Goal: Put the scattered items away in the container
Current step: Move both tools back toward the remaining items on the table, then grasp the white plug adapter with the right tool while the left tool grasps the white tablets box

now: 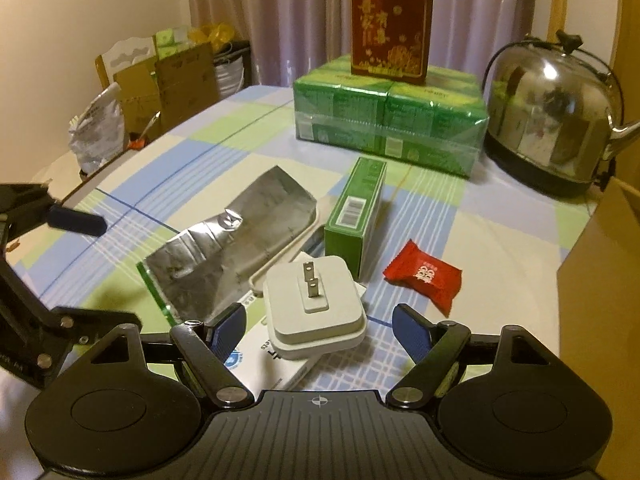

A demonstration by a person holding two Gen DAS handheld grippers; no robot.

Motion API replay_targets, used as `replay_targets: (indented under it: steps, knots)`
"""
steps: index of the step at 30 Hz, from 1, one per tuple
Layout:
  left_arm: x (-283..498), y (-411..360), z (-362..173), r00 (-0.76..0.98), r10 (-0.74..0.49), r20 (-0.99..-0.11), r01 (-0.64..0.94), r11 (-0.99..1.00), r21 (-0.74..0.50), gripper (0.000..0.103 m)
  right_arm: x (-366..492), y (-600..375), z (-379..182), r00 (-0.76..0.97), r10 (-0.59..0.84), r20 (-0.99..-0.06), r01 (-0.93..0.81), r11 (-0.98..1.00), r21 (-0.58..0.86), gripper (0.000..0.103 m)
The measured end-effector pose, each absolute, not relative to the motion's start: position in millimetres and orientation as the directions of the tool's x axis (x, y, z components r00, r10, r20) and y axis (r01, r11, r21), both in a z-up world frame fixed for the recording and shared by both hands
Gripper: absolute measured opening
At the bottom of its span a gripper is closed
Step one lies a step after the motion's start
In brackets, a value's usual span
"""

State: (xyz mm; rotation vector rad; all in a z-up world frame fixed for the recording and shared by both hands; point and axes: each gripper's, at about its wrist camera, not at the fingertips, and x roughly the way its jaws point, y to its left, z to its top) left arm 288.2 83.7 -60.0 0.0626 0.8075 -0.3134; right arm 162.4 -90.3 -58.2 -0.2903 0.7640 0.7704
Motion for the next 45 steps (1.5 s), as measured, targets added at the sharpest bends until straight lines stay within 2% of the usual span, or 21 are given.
replay_targets:
  steps: [9, 14, 18, 26, 37, 45]
  knots:
    - [326, 90, -74, 0.625, -0.300, -0.720, 0.327, 0.939, -0.107, 0.092, 177, -83, -79, 0.434, 0.520, -0.736, -0.735, 0.676, 0.045, 0.078]
    - [340, 88, -78, 0.595, -0.322, -0.736, 0.361, 0.926, -0.114, 0.092, 182, -78, -82, 0.421, 0.524, -0.740, -0.745, 0.665, 0.047, 0.078]
    - [347, 88, -80, 0.577, -0.331, -0.747, 0.374, 0.920, -0.118, 0.092, 186, -74, -83, 0.411, 0.526, -0.744, -0.750, 0.659, 0.052, 0.063]
    - [348, 83, -72, 0.596, -0.295, -0.746, 0.371, 0.926, -0.070, 0.092, 182, -82, -79, 0.432, 0.514, -0.741, -0.729, 0.683, 0.048, 0.062]
    - [300, 48, -46, 0.664, -0.309, -0.681, 0.347, 0.934, -0.086, 0.092, 183, -137, -64, 0.500, 0.453, -0.738, -0.590, 0.802, 0.093, 0.062]
    - [296, 10, -66, 0.656, -0.302, -0.691, 0.313, 0.943, -0.115, 0.089, 188, -152, -58, 0.526, 0.446, -0.724, -0.571, 0.816, 0.089, 0.062]
